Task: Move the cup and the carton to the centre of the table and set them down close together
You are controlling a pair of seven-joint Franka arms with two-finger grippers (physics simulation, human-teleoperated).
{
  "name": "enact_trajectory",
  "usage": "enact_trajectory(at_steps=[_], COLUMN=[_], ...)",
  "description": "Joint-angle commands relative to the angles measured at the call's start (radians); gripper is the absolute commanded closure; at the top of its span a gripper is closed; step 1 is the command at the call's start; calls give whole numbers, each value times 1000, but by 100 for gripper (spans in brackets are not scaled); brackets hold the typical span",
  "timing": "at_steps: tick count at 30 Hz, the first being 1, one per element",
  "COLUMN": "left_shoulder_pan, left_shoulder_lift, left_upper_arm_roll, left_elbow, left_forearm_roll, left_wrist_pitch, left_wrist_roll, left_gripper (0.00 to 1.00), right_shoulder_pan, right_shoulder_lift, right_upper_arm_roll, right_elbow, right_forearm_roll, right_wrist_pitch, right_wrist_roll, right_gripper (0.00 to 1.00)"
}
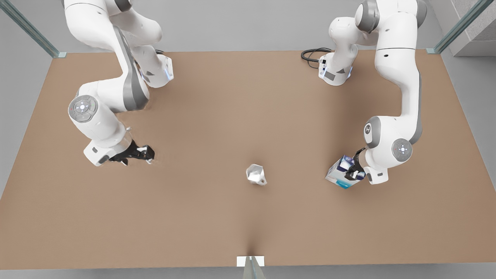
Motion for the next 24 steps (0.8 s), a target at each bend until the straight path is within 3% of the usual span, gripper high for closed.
enact_trajectory(at_steps=[1, 4, 8, 10, 11, 14, 20, 24], left_shoulder_pan=[0, 0, -9, -71, -107, -117, -281, -393], left_shoulder_lift=[0, -5, -28, -70, -89, -84, -54, 46], left_upper_arm_roll=[0, 0, -2, -2, -20, -242, -258, -258], left_elbow=[0, 3, 11, 12, 17, 101, 153, 252], left_forearm_roll=[0, 0, 0, 0, -2, 1, 6, 7], left_wrist_pitch=[0, -3, -15, -67, -81, -114, -84, -26], left_wrist_roll=[0, 0, 0, -61, -132, -465, -667, -827], left_gripper=[30, 30, 30, 30, 30, 30, 30, 30], right_shoulder_pan=[-1, -25, -52, -55, -55, -55, -55, -55], right_shoulder_lift=[-8, -9, -12, -6, -6, 4, 7, 11], right_upper_arm_roll=[-5, -120, -124, -166, -166, -167, -167, -167], right_elbow=[6, 94, 131, 167, 172, 193, 198, 198], right_forearm_roll=[-6, 8, 5, 16, 16, 45, 48, 48], right_wrist_pitch=[-27, -166, -220, -225, -225, -214, -214, -208], right_wrist_roll=[-31, -193, -185, -185, -185, -183, -183, -183], right_gripper=[0, 0, 0, 0, 0, 0, 0, 0])
